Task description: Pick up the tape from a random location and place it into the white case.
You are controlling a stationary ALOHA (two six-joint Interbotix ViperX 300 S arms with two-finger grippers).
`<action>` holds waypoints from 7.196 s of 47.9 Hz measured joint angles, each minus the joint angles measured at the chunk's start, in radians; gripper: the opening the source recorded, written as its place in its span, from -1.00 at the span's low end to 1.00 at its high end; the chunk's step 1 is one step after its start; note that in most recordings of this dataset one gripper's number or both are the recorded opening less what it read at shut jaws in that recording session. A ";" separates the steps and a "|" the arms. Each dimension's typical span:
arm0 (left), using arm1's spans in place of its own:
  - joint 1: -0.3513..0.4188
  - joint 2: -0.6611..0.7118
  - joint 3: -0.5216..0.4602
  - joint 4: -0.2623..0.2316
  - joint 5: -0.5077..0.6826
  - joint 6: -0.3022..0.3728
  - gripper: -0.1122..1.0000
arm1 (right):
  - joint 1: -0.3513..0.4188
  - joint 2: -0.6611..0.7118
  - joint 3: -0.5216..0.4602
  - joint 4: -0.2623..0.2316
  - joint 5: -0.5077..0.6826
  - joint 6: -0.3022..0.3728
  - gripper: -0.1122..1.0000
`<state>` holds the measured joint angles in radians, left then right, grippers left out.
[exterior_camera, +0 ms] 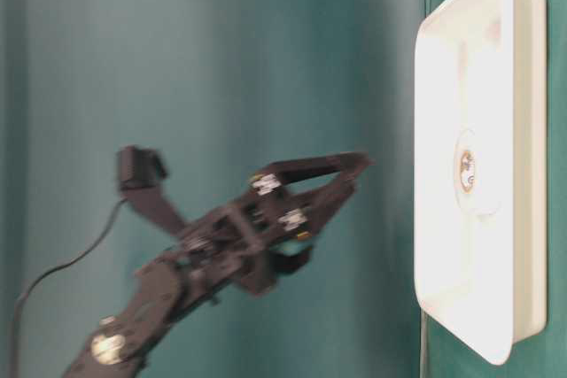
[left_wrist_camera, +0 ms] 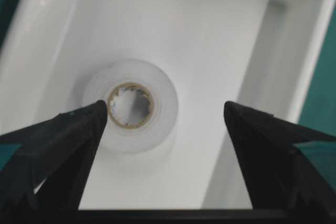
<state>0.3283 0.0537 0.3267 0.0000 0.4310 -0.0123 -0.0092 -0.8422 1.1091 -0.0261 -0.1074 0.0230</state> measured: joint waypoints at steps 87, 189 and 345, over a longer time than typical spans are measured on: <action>-0.275 -0.634 0.426 0.002 -0.144 0.025 0.96 | 0.000 -0.029 -0.025 0.000 0.063 0.006 0.82; -0.331 -1.005 0.867 -0.005 -0.367 0.023 0.93 | 0.138 -0.006 -0.025 0.002 0.115 0.011 0.82; -0.331 -0.989 0.867 -0.006 -0.339 -0.005 0.93 | 0.196 0.931 -0.945 0.008 0.670 0.166 0.82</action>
<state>-0.0031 -0.9357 1.1934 -0.0061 0.0920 -0.0169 0.1871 0.0890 0.1641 -0.0184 0.5630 0.1887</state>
